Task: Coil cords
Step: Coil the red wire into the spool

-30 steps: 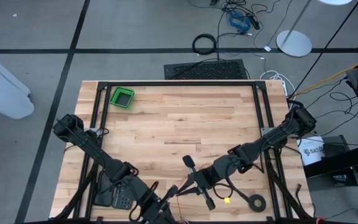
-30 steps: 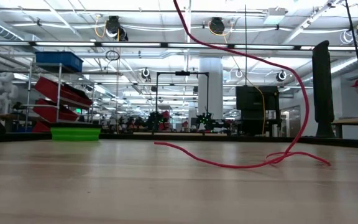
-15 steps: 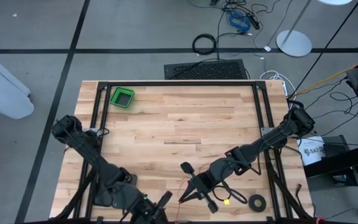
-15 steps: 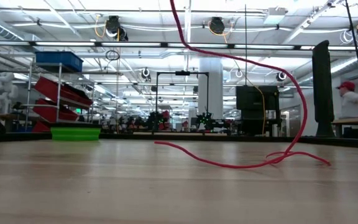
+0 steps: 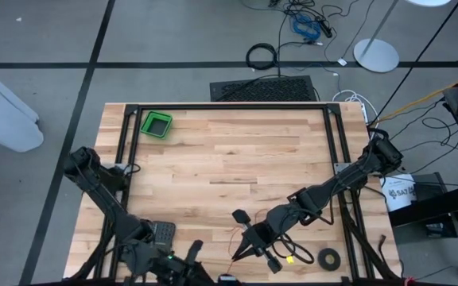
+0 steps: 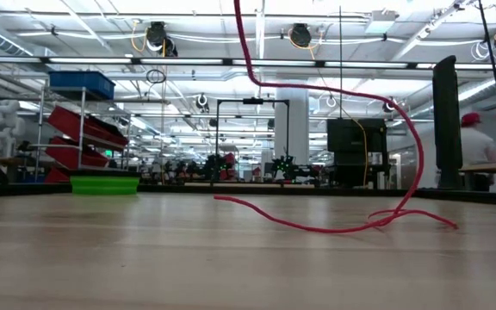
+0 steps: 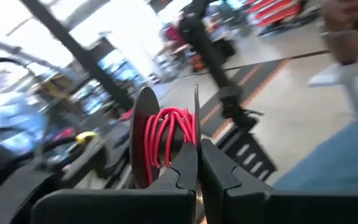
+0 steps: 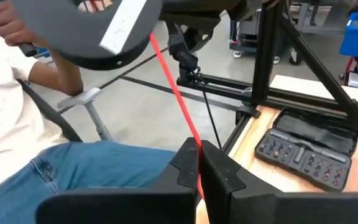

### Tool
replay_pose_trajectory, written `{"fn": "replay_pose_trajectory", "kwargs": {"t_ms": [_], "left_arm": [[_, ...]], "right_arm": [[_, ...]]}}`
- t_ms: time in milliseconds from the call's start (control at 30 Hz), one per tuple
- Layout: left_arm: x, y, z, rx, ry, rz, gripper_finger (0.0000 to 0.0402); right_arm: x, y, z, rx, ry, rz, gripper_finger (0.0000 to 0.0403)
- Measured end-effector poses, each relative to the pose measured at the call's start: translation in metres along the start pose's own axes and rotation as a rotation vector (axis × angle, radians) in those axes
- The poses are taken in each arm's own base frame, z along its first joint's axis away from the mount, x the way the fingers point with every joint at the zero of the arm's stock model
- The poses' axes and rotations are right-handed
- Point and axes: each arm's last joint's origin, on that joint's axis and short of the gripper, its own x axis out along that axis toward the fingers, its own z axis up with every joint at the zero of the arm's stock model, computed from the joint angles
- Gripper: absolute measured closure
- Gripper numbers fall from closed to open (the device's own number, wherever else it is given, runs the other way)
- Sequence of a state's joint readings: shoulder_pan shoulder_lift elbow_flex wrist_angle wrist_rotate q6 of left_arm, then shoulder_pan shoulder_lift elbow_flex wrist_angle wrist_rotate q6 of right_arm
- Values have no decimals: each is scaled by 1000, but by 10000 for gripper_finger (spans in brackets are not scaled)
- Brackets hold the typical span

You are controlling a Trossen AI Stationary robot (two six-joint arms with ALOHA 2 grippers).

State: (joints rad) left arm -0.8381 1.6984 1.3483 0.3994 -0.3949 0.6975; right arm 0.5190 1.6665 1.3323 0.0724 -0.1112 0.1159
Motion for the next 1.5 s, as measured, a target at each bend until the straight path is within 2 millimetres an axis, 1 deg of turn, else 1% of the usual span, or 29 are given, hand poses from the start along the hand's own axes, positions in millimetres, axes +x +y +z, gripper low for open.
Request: {"fn": "replay_pose_trajectory", "kwargs": {"t_ms": [233,467,600,833,1100,1300,1500], "left_arm": [[-11,-3,10,-14,125,178,398],[-18,-9,16,-23,190,248,398],[-20,-8,15,-29,236,277,398],[-19,-5,5,-58,304,287,398],[-18,5,-14,-139,414,277,398],[-14,11,-23,-208,417,242,398],[-13,13,-34,-263,468,215,398]], "right_arm": [[-3,6,2,-3,2,30,403],[-17,19,10,-10,5,49,403],[-19,24,10,-13,8,28,403],[-24,26,7,-10,56,-31,403],[-33,32,9,-7,78,-59,403],[-39,33,6,-5,130,-95,403],[-45,34,4,-4,166,-151,403]]}}
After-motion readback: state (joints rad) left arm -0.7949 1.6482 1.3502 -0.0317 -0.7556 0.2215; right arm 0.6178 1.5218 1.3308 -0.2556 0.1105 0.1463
